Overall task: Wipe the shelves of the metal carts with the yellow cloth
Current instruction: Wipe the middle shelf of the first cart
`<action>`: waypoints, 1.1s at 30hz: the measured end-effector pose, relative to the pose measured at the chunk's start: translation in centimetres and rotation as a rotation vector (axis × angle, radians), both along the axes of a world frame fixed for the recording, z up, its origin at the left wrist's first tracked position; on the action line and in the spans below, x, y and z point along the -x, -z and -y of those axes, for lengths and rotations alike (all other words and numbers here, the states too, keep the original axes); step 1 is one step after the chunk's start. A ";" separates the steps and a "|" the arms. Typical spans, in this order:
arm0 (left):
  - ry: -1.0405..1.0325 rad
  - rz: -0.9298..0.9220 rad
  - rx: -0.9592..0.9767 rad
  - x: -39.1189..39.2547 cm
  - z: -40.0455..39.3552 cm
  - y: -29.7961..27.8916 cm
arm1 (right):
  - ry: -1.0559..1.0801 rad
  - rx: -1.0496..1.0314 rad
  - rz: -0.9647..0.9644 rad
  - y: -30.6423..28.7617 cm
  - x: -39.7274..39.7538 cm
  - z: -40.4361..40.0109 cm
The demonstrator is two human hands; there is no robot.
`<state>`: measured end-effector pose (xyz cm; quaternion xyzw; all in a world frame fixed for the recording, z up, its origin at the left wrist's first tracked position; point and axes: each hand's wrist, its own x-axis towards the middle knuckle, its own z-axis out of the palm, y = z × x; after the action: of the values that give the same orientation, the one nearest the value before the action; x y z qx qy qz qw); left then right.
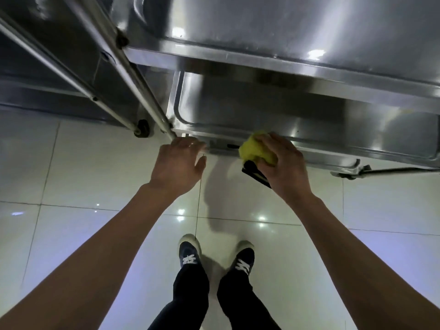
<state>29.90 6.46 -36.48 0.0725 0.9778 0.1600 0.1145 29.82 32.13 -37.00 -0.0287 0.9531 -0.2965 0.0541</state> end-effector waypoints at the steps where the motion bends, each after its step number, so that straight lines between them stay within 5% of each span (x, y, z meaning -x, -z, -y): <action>1: 0.005 -0.026 0.002 0.8 -0.1 1.5 | -0.004 0.022 -0.019 1.1 1.0 -0.1; 14: 0.092 -0.431 0.028 7.7 -1.0 11.9 | -0.148 -0.086 -0.285 8.1 11.5 0.4; 20: 0.103 -0.626 -0.093 8.6 -0.8 15.0 | -0.237 -0.057 -0.206 10.3 13.4 1.6; 33: 0.068 -0.662 -0.115 10.1 -1.9 15.1 | -0.075 -0.139 -0.286 13.0 13.9 3.1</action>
<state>19.82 8.35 -51.60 0.1595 0.9482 0.1787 -0.2084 15.93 29.04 -49.97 -0.1022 0.9676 -0.2203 -0.0691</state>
